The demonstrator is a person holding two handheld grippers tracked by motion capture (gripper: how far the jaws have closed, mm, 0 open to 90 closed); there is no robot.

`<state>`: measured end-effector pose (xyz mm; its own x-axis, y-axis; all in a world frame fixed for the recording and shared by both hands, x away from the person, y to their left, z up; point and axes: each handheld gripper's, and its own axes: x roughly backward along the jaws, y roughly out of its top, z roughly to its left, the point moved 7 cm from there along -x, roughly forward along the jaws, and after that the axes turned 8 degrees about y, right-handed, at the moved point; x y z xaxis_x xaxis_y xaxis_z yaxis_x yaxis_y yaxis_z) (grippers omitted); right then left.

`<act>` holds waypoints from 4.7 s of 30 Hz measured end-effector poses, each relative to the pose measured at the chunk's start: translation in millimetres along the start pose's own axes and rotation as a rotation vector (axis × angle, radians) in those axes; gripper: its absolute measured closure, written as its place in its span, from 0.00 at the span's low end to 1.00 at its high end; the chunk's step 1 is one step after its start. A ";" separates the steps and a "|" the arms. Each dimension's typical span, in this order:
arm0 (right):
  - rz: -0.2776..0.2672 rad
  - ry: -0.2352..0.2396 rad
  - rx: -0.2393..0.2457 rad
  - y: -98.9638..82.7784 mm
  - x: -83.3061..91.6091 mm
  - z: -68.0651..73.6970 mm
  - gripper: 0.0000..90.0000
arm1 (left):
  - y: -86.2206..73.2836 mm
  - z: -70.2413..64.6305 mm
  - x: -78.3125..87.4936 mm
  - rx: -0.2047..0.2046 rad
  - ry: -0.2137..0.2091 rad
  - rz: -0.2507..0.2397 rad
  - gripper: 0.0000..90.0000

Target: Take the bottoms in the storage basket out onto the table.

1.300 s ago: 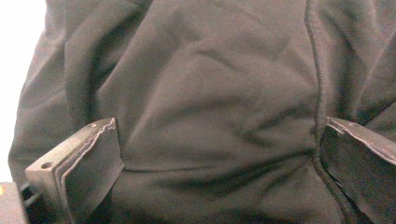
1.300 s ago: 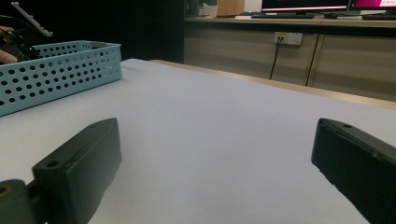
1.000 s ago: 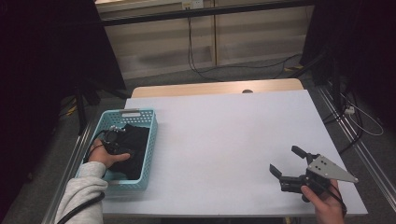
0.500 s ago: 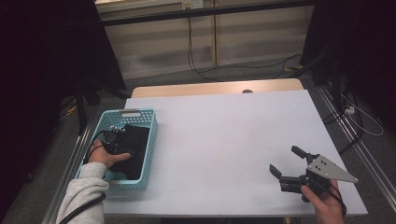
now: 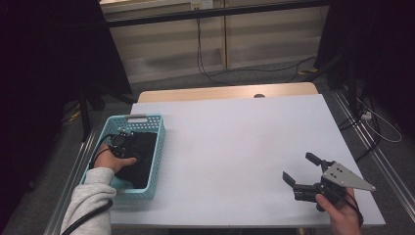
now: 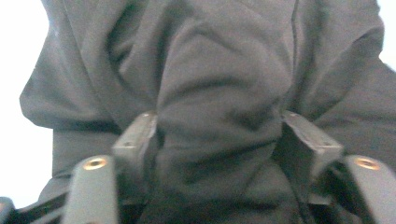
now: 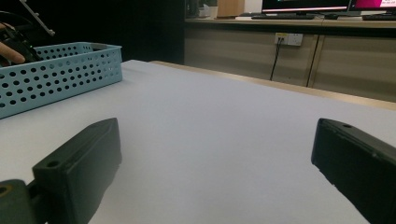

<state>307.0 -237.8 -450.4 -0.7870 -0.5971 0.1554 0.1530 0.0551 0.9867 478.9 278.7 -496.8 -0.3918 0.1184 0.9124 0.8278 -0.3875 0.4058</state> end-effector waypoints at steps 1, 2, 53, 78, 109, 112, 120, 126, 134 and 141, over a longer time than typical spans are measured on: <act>0.000 0.001 0.002 0.1 0.1 0.3 0.01 | 1.1 -1.6 1.0 -0.001 -0.007 0.004 0.51; 0.000 0.001 0.002 0.1 0.1 0.3 0.01 | 1.1 -1.6 1.0 -0.001 -0.007 0.004 0.55; 0.005 -0.006 -0.013 -2.4 -0.5 -3.4 0.01 | 75.9 -0.9 126.3 0.127 -0.067 -0.255 0.79; 0.013 -0.002 -0.014 -3.6 -2.0 -2.9 0.01 | 108.0 -173.5 110.0 -0.156 -0.255 -0.415 0.79; 0.214 0.115 0.016 -9.9 -44.3 28.8 0.02 | 54.4 -219.6 40.3 -0.214 -0.320 -0.488 0.15; 0.260 0.146 0.053 -14.2 -53.7 39.8 0.04 | 49.8 -218.9 35.8 -0.216 -0.316 -0.481 0.14; 0.284 0.213 0.044 -16.2 -72.2 53.6 0.22 | 41.5 -212.4 27.2 -0.208 -0.315 -0.461 0.13; 0.333 0.273 0.051 -20.6 -92.7 73.6 0.30 | 38.6 -207.1 24.0 -0.212 -0.273 -0.459 0.11; 0.471 0.269 0.106 -38.1 -115.6 84.7 0.62 | 37.0 -207.4 25.9 -0.207 -0.276 -0.467 0.12; 0.462 0.276 0.064 -33.4 -109.7 74.5 0.98 | 36.1 -202.4 29.0 -0.178 -0.271 -0.476 0.13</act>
<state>343.7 -114.5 -496.9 -0.4587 -0.6864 0.5643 0.4025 0.4056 0.8206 416.1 83.1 -466.6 -0.5684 0.5387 0.6218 0.4958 -0.3788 0.7815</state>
